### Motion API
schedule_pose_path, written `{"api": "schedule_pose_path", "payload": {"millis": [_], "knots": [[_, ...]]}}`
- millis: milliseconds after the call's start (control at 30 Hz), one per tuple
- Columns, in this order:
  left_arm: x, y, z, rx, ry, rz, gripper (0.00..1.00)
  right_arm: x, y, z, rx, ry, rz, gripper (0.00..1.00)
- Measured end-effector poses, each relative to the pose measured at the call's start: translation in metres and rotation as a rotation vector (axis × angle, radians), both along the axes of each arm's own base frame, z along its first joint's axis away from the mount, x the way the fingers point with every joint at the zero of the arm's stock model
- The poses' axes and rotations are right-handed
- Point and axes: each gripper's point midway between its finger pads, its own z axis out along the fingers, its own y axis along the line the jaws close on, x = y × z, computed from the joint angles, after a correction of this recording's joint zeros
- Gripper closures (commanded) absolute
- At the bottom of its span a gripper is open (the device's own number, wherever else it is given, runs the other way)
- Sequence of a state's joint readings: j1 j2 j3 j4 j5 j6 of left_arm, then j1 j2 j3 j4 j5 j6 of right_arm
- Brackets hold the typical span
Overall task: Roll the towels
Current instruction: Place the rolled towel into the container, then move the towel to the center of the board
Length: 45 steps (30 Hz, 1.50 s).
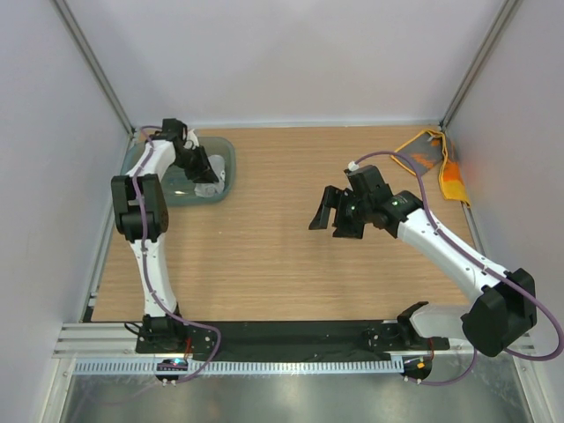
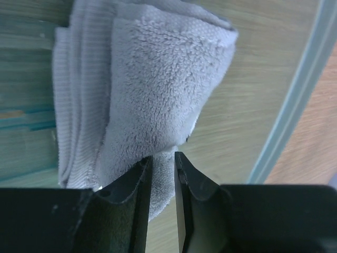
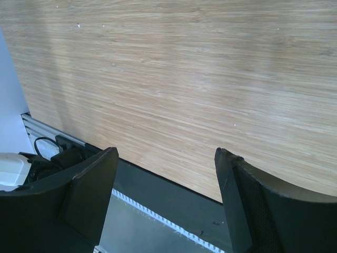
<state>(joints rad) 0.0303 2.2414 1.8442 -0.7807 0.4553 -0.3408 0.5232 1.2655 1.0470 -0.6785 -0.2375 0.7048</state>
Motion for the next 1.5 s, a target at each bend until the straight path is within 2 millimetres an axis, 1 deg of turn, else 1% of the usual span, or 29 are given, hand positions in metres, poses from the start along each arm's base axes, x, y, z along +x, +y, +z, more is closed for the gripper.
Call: {"api": "schedule_pose_path", "payload": {"millis": [67, 167, 300, 400, 467, 500, 533, 633, 767, 833, 933, 1033, 1167, 1233, 1300, 1333, 1367, 1433, 1500], "knots": [[0.003, 0.010, -0.002, -0.009, 0.003, 0.020, 0.76, 0.000, 0.000, 0.000, -0.001, -0.001, 0.001, 0.19], [0.004, 0.015, -0.003, -0.022, 0.007, 0.029, 0.76, 0.000, 0.000, 0.000, -0.002, -0.002, 0.003, 0.19], [0.004, 0.013, -0.002, -0.043, 0.013, 0.032, 0.77, 0.000, -0.001, 0.000, -0.007, -0.006, 0.011, 0.19], [0.004, 0.008, -0.001, -0.077, 0.017, 0.033, 0.75, -0.001, -0.002, -0.001, -0.013, -0.009, 0.016, 0.19], [0.005, 0.006, 0.001, -0.106, 0.018, 0.035, 0.68, 0.000, -0.003, -0.002, -0.021, -0.012, 0.014, 0.19], [0.005, 0.004, 0.001, -0.120, 0.017, 0.036, 0.63, 0.000, -0.004, -0.003, -0.029, -0.014, 0.012, 0.19], [0.005, 0.003, 0.002, -0.137, 0.015, 0.035, 0.53, 0.001, -0.006, -0.004, -0.039, -0.015, 0.010, 0.19], [0.005, -0.002, 0.006, -0.176, 0.011, 0.036, 0.42, 0.001, -0.012, -0.005, -0.073, -0.019, 0.007, 0.19], [0.003, -0.004, 0.017, -0.177, -0.009, 0.038, 0.40, 0.006, -0.016, 0.002, -0.103, -0.046, 0.003, 0.18], [0.002, -0.002, 0.024, -0.168, -0.022, 0.043, 0.39, 0.013, -0.018, 0.009, -0.125, -0.069, -0.007, 0.19], [0.000, -0.001, 0.036, -0.160, -0.038, 0.058, 0.39, 0.029, -0.027, 0.021, -0.191, -0.116, -0.042, 0.19], [-0.003, -0.002, 0.057, -0.154, -0.074, 0.069, 0.39, 0.051, -0.038, 0.033, -0.279, -0.161, -0.096, 0.19], [-0.012, -0.005, 0.102, -0.157, -0.153, 0.077, 0.38, 0.087, -0.055, 0.041, -0.386, -0.192, -0.174, 0.18], [-0.021, -0.008, 0.124, -0.162, -0.197, 0.082, 0.38, 0.108, -0.068, 0.040, -0.428, -0.186, -0.223, 0.18], [-0.036, -0.012, 0.143, -0.168, -0.237, 0.089, 0.38, 0.130, -0.084, 0.037, -0.463, -0.171, -0.280, 0.19], [-0.045, -0.014, 0.147, -0.170, -0.240, 0.093, 0.38, 0.139, -0.092, 0.035, -0.477, -0.163, -0.301, 0.19], [-0.056, -0.018, 0.152, -0.172, -0.250, 0.094, 0.38, 0.150, -0.103, 0.030, -0.498, -0.144, -0.331, 0.19], [-0.080, -0.024, 0.156, -0.174, -0.266, 0.093, 0.38, 0.170, -0.122, 0.023, -0.524, -0.121, -0.379, 0.19], [-0.108, -0.028, 0.150, -0.162, -0.259, 0.091, 0.38, 0.190, -0.142, 0.014, -0.552, -0.088, -0.428, 0.18]]}}
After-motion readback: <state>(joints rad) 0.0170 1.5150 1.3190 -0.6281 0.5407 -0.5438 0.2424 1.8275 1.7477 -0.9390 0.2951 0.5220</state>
